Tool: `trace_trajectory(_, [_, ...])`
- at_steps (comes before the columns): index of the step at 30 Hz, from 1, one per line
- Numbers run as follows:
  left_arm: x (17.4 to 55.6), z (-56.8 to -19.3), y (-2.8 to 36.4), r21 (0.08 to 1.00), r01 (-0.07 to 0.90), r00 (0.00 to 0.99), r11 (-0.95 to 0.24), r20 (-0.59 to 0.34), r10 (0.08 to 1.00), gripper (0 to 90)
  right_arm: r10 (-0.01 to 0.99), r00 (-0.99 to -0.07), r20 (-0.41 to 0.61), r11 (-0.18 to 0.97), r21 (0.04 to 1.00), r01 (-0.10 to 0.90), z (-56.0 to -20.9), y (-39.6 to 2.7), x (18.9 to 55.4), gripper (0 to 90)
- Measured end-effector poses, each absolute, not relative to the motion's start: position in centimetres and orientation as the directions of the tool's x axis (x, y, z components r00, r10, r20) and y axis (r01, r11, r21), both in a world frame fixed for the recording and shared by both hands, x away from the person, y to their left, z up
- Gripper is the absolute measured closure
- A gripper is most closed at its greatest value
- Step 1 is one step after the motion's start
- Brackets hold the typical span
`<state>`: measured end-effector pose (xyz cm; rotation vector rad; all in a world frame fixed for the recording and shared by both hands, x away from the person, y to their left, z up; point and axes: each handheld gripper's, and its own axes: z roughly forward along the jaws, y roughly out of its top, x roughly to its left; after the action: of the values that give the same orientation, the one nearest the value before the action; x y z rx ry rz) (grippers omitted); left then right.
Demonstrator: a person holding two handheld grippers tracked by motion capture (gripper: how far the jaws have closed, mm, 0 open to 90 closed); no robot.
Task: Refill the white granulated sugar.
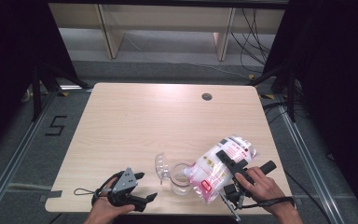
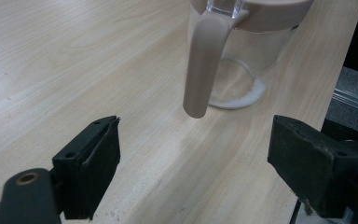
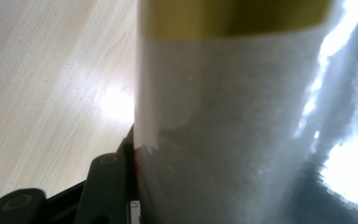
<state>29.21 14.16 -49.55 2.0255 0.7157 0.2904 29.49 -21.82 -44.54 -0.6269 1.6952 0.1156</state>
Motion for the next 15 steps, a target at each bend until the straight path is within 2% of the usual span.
trace_trajectory(4, [29.21, -49.55, 14.15, 0.842, 0.371, 0.802, -0.392, -0.078, 0.592, 16.5, -0.32, -0.086, -0.944, 0.851, -0.246, -0.465, -44.59, -21.93, 29.48, 51.4])
trace_trajectory(8, [29.21, -49.62, 14.11, 0.846, 0.368, 0.8, -0.386, -0.076, 0.595, 16.5, -0.361, -0.077, -0.929, 0.839, -0.288, -0.462, -44.47, -21.78, 29.47, 51.5])
trace_trajectory(15, [29.18, -49.57, 14.13, 0.843, 0.37, 0.803, -0.392, -0.078, 0.591, 16.5, -0.358, -0.059, -0.932, 0.838, -0.293, -0.461, -44.44, -21.78, 29.43, 51.7])
